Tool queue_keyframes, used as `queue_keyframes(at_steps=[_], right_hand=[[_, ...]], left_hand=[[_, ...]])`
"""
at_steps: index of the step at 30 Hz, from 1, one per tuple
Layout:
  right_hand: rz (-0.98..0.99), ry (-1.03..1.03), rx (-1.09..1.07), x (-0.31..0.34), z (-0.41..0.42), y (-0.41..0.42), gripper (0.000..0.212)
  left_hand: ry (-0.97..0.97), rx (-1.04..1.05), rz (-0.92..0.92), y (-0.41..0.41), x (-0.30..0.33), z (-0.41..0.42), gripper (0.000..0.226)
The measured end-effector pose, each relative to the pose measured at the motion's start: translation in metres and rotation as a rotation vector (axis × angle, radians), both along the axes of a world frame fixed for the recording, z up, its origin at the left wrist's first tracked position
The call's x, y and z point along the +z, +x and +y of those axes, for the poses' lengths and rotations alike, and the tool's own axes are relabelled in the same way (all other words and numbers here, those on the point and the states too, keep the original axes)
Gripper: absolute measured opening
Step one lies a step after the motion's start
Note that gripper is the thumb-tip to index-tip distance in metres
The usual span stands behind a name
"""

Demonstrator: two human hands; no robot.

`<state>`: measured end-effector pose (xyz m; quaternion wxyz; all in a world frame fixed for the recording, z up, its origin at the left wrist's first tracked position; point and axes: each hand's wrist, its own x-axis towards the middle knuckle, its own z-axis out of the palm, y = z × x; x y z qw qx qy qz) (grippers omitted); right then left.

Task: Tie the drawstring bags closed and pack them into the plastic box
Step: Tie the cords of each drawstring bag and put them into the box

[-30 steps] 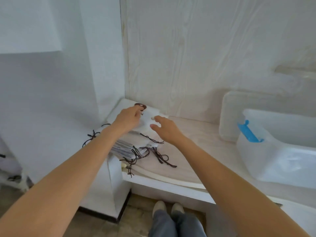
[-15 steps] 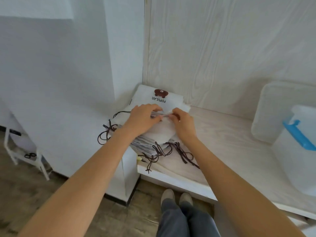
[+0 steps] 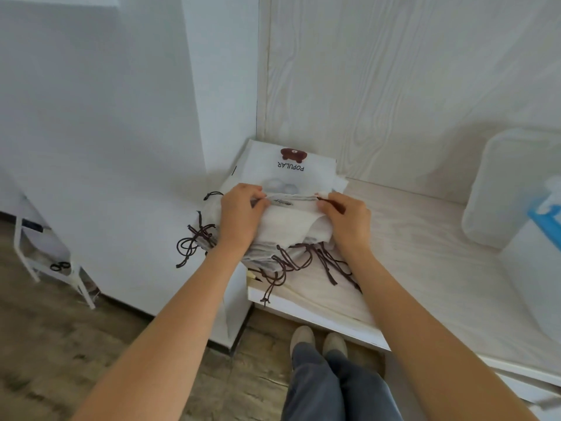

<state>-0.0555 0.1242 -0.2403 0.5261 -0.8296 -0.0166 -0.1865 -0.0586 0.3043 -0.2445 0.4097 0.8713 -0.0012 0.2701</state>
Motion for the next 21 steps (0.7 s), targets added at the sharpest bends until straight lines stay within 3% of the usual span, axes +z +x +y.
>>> queue_keyframes(at_steps=[8, 13, 18, 21], right_hand=[[0.026, 0.168, -0.113, -0.002, -0.002, 0.004, 0.008], [0.079, 0.227, -0.122, -0.003, -0.004, 0.005, 0.009], [0.153, 0.257, -0.134, 0.005, -0.002, 0.002, 0.008], [0.191, 0.341, -0.124, 0.009, -0.001, 0.002, 0.007]], left_hand=[[0.11, -0.043, -0.041, -0.001, -0.006, -0.001, 0.024], [-0.065, -0.008, -0.082, -0.008, 0.0, -0.003, 0.01], [-0.012, 0.081, -0.085, -0.006, 0.006, 0.001, 0.01], [-0.031, 0.031, -0.056, -0.009, 0.015, 0.002, 0.01]])
